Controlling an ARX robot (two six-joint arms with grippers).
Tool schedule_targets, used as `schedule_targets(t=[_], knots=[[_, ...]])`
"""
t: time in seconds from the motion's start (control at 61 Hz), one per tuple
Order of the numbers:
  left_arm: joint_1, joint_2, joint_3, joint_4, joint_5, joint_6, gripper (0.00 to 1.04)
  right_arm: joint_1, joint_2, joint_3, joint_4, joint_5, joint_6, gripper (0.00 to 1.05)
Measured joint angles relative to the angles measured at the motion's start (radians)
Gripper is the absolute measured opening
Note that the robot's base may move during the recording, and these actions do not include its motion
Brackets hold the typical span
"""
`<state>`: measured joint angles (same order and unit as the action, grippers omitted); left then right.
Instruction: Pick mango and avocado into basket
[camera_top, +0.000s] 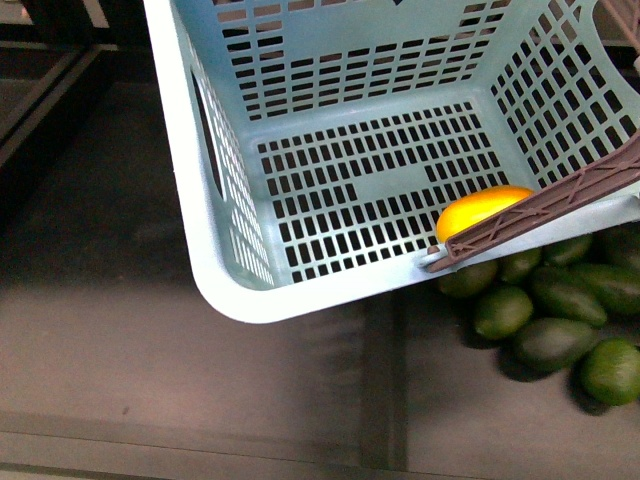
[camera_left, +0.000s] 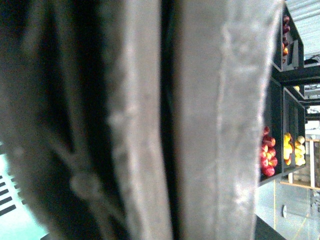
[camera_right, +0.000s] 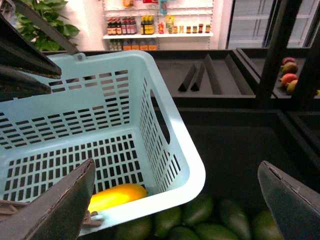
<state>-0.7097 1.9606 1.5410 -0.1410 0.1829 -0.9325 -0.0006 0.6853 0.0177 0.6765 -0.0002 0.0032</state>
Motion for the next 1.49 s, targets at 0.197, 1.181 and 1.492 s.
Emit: schedule_targets(t=[0.197,1.181,1.492], knots=[[0.018,0.000,0.000,0.000,-0.016,0.003,0.26,0.000,0.001,-0.001,-0.001,-0.005,0.000,0.96],[0.000,0.000,0.001,0.000,0.002,0.001,0.26,-0.817,0.954,0.328,-0.126,-0.275,-0.494,0.96],[-0.001,0.000,0.001,0.000,0.005,0.000,0.26,-0.880,1.383,0.552,-0.164,-0.264,-0.568,0.96]])
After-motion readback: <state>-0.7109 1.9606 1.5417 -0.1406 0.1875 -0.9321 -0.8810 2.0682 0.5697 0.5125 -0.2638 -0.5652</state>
